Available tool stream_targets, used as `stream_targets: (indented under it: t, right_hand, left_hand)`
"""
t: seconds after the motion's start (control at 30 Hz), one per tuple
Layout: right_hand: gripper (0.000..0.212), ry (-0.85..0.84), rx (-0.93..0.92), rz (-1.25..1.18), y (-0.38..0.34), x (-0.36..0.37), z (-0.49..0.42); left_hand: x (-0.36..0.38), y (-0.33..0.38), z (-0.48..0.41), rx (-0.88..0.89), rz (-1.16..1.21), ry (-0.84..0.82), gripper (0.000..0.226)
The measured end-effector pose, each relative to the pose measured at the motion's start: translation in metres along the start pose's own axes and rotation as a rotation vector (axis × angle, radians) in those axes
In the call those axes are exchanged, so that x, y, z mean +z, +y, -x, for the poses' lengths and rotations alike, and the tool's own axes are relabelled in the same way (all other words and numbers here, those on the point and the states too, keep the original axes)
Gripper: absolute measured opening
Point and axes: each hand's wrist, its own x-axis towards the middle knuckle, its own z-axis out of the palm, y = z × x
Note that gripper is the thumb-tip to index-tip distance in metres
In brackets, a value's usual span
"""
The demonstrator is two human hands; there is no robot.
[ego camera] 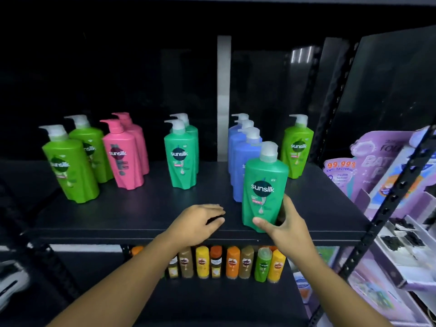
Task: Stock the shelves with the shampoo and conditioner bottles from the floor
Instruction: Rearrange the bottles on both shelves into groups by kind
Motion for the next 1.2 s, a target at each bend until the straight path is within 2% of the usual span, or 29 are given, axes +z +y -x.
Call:
stream_targets:
  t: [0.33, 0.57, 0.77, 1.2]
  right_hand:
    - [0.076, -0.149, -0.022, -0.016, -0.034, 0.117, -0.020]
    - [0.070, -0.212, -0.002, -0.012, -0.064, 0.183, -0.057]
    - [0.069, -0.191, 0.015, -0.062, -0.060, 0.199, -0.067]
    - [0.073, -0.131, -0.026, 0.009, -0.051, 0.205, -0.067]
  left_hand:
    - [-0.058, -0.095, 0.049, -0.171, -0.060, -0.091, 0.054]
    - [-0.088, -0.143, 0.047, -0.292, -0.057, -0.146, 0.061]
    - [-0.079, -0.146, 0.051, -0.330, -0.027, -0.065, 0.061]
    - [-0.075, -0.158, 0.051, -0.352, 0.015, 0.019, 0.061]
